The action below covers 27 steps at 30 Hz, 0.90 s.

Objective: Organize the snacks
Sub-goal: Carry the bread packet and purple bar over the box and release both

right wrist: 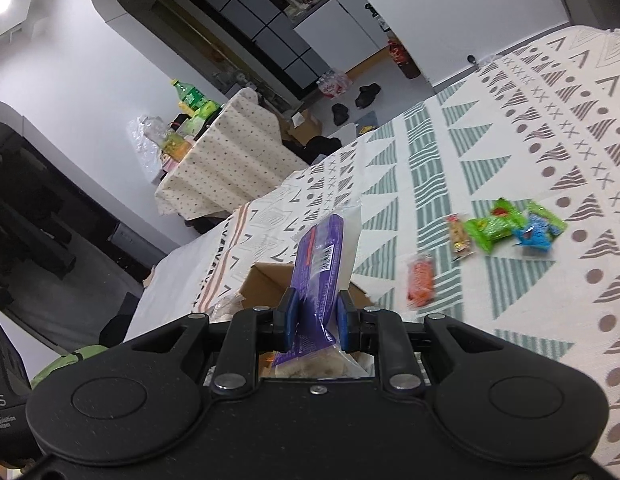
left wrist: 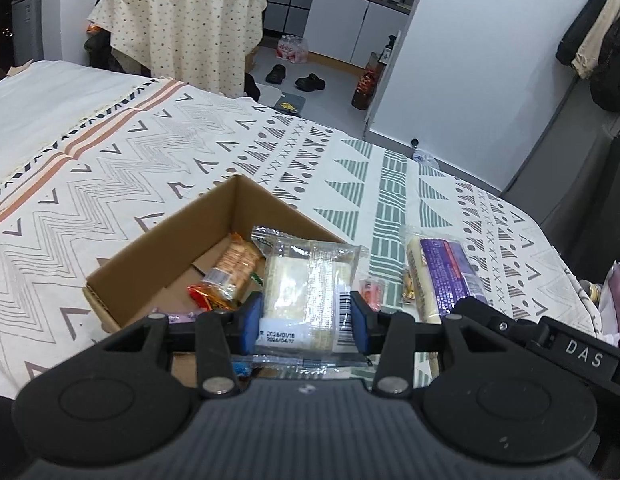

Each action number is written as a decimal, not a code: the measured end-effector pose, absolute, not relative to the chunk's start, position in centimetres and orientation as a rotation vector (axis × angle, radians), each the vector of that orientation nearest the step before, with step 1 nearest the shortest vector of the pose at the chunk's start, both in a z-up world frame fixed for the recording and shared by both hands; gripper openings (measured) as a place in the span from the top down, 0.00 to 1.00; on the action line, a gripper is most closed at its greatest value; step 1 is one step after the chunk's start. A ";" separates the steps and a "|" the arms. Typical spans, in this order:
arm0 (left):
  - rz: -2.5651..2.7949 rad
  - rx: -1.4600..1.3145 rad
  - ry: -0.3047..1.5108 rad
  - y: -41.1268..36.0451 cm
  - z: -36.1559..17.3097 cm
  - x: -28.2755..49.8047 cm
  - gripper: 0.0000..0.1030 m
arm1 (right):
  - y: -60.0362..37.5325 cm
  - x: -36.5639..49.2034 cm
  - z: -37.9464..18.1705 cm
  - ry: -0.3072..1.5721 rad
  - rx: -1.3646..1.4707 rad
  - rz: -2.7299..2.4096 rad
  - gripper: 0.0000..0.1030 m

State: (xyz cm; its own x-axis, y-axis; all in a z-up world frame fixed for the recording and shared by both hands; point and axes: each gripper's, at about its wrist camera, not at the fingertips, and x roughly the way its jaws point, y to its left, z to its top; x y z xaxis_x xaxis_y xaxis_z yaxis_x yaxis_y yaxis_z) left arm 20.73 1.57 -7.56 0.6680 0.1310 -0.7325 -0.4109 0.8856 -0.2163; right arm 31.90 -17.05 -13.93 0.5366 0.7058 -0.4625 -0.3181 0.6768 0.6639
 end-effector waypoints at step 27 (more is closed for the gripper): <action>0.386 -0.508 0.841 11.7 -10.9 21.1 0.45 | -7.8 32.5 -15.7 0.846 0.490 0.719 0.80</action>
